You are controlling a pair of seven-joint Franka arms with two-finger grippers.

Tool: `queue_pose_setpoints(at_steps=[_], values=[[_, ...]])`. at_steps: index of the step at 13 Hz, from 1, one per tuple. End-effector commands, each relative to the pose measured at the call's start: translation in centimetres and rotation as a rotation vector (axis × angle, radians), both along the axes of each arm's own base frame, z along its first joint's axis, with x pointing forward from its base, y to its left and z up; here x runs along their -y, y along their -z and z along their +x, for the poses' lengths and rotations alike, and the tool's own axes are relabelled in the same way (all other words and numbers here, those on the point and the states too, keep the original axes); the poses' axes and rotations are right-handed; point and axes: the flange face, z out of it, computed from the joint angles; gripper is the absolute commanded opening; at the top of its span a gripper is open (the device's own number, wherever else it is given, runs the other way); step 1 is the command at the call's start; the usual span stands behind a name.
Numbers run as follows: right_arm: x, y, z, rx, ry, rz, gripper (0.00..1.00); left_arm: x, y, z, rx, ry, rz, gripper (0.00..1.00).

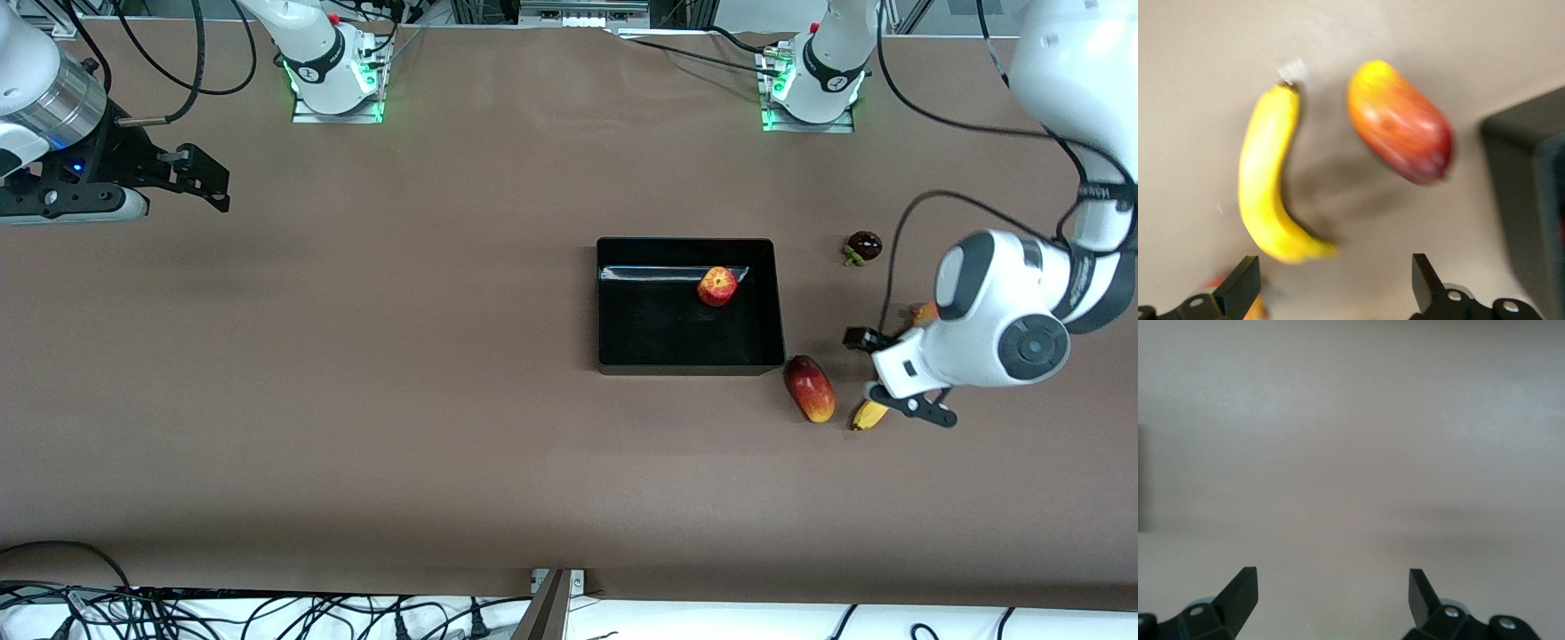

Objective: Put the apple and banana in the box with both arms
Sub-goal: 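Move the left gripper to the yellow banana and grasp it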

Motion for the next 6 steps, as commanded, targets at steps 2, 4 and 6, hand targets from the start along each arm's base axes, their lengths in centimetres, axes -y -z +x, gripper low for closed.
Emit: queue_pose_setpoints(at_steps=[2,4,6], values=[[-0.2,-0.5,-0.1,-0.004,0.011,-0.010,1.00,-3.2,4.8,1.7,0.107,0.147,0.057,1.00],[-0.2,-0.5,-0.1,-0.004,0.009,-0.010,1.00,-3.8,7.9,0.9,0.090,0.171,0.041,1.00],[-0.2,-0.5,-0.1,-0.004,0.011,-0.010,1.00,-4.0,8.2,0.4,0.074,0.219,0.034,0.49]])
